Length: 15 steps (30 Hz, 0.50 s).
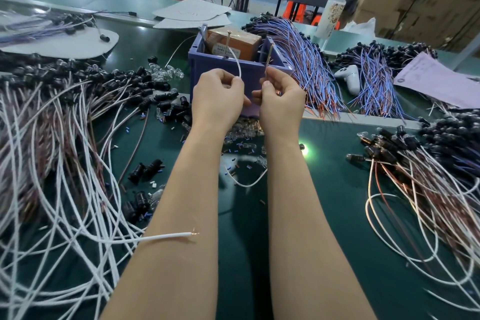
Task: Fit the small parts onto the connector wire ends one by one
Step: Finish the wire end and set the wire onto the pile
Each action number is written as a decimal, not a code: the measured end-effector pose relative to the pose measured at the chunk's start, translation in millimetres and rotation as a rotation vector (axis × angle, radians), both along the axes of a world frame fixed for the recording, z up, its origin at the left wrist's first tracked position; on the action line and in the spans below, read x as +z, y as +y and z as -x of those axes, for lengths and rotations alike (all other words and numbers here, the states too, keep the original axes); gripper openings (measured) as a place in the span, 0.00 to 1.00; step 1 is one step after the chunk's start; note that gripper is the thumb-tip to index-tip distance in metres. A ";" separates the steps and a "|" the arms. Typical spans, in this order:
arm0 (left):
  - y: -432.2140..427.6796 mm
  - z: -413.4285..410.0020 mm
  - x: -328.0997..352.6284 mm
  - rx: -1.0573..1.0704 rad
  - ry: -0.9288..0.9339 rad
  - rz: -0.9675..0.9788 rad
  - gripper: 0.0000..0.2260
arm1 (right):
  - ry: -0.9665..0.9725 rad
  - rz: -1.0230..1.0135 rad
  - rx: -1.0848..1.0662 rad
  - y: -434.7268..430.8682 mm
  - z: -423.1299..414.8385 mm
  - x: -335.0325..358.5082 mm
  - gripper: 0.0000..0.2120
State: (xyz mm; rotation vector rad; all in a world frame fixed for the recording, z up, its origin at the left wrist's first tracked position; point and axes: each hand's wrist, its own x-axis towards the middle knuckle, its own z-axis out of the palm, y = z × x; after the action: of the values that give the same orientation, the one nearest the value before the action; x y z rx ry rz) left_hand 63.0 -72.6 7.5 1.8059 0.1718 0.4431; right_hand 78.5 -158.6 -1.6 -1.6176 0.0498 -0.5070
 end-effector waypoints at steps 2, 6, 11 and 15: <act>-0.2 0.6 0.2 0.005 0.002 -0.004 0.06 | 0.002 0.001 0.000 0.1 0.0 -0.5 0.14; 3.1 4.0 3.6 0.021 0.067 -0.121 0.06 | 0.023 0.015 0.010 -1.5 4.5 2.6 0.08; 14.6 10.0 15.2 0.253 0.136 -0.322 0.12 | 0.222 0.445 -0.094 -27.0 10.0 -3.1 0.09; 4.6 21.5 28.5 0.410 -0.149 -0.361 0.13 | 0.586 0.727 -0.227 -66.2 19.8 -15.0 0.14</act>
State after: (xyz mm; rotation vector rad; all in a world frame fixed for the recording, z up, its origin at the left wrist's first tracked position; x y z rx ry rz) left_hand 41.5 -68.0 35.9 2.0838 0.3809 0.9460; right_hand 58.7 -224.7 -16.7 -2.4515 0.5445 -0.2048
